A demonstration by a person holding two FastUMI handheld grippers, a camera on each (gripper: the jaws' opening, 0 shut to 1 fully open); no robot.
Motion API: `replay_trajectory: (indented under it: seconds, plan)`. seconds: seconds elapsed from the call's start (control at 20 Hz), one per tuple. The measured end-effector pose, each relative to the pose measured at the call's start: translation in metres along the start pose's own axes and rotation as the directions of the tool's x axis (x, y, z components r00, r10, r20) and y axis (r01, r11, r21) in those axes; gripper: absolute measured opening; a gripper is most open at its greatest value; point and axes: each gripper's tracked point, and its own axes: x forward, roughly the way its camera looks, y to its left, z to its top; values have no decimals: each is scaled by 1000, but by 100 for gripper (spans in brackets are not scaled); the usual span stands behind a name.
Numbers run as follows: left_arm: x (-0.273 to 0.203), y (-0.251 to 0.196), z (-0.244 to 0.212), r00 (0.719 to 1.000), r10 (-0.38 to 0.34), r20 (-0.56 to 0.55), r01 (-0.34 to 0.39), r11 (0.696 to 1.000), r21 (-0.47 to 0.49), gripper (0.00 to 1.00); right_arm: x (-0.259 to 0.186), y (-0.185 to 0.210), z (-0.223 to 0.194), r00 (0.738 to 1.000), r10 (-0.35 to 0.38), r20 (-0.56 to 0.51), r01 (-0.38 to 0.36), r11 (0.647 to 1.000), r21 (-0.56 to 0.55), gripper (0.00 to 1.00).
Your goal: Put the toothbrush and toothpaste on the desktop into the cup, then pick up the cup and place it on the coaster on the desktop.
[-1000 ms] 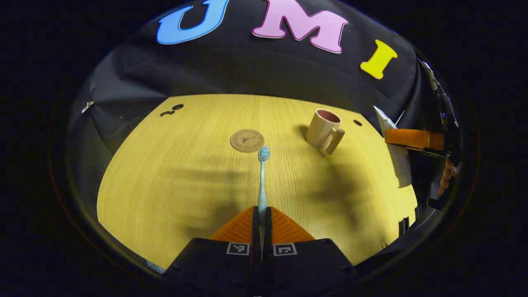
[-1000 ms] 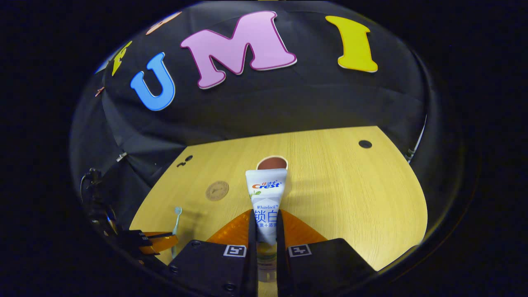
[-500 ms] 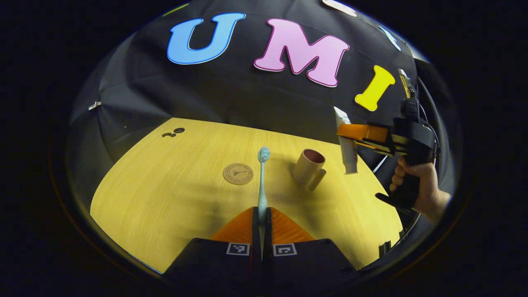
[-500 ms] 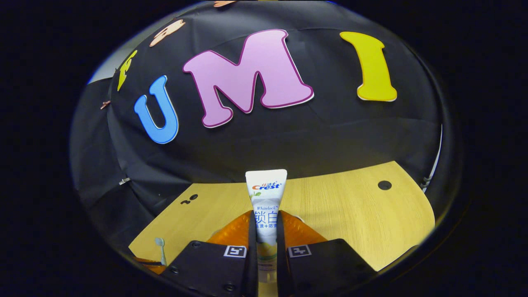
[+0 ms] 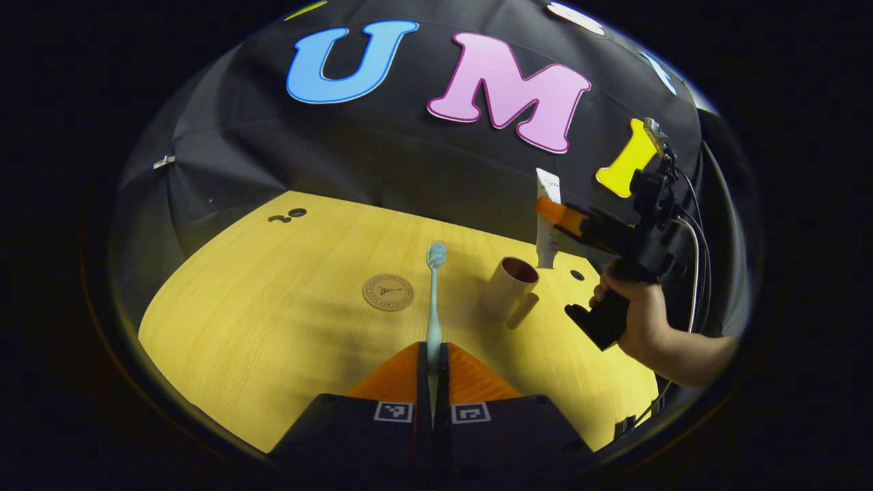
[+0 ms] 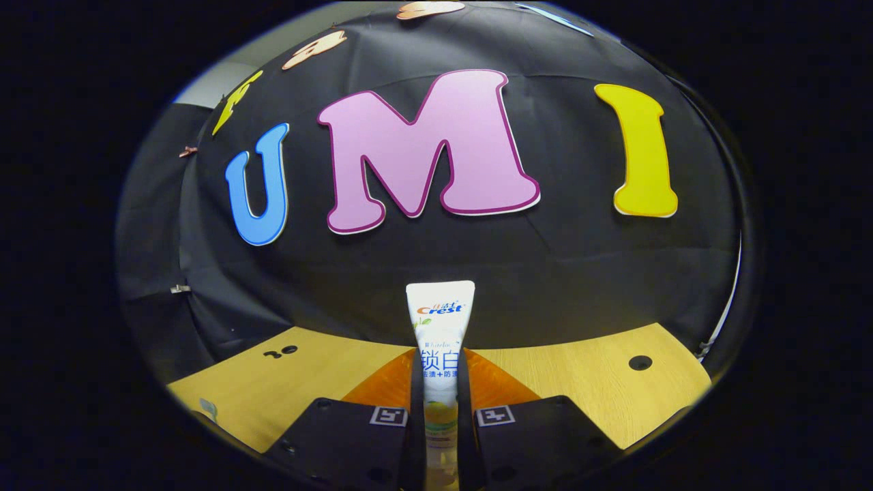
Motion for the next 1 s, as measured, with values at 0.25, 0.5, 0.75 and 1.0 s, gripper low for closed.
replay_trajectory:
  seconds: [0.25, 0.5, 0.75, 1.0]
  plan:
    - [8, 4, 12, 999, 31, 42, -29, 999, -29, 6, 20, -7, -29, 999, -24, -37, 25, 999, 36, 21]
    - [17, 5, 11, 999, 35, 38, -33, 998, -52, 6, 22, -9, -52, 998, -31, -47, 33, 998, 46, 22]
    - [21, -1, 9, 999, 26, 32, -25, 999, -46, 6, 23, -6, -64, 999, -17, -47, 17, 1000, -1, 23]
    - [22, -6, 5, 999, 20, 26, -18, 999, -45, 6, 22, -13, -82, 997, -21, -78, 22, 1000, 15, 26]
